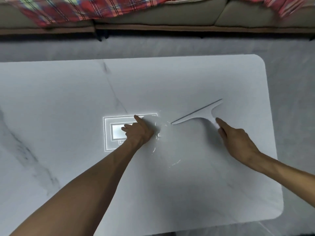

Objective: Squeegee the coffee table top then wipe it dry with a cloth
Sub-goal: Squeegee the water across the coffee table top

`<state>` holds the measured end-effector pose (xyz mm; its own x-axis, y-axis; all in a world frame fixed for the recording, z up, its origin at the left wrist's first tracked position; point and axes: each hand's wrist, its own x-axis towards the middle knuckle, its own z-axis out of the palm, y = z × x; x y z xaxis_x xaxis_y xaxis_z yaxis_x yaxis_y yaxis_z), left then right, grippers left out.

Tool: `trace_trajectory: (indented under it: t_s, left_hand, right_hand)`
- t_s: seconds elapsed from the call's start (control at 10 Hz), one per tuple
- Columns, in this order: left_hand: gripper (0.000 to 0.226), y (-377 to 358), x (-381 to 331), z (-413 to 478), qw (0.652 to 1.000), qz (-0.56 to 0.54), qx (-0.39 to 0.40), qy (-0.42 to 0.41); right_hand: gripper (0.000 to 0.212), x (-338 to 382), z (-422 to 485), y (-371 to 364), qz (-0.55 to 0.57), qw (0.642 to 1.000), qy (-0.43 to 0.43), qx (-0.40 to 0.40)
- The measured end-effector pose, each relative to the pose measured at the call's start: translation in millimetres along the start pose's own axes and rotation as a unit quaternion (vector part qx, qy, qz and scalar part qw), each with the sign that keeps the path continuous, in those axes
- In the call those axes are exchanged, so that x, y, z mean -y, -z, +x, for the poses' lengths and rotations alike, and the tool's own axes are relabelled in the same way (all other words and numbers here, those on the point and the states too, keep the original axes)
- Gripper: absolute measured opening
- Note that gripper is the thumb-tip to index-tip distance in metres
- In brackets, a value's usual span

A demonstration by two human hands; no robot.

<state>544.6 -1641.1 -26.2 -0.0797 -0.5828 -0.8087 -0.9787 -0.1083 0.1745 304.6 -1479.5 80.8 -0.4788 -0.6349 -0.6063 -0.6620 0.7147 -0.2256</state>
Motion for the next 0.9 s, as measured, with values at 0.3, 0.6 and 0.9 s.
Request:
trace_trajectory:
  t_s: [0.3, 0.6, 0.9]
  left_hand:
    - [0.082, -7.7, -7.5, 16.6, 0.994, 0.104, 0.011, 0.022]
    - [0.081, -2.7, -8.7, 11.0, 0.998, 0.066, 0.005, 0.015]
    - [0.052, -8.7, 27.6, -15.2, 0.997, -0.042, -0.046, -0.041]
  right_hand:
    - [0.039, 51.1, 158.3, 58.2, 0.086, 0.988, -0.045, -0.118]
    - [0.048, 9.9, 77.1, -21.9, 0.054, 0.991, -0.050, -0.110]
    - [0.048, 19.5, 17.1, -5.2, 0.057, 0.996, -0.013, -0.060]
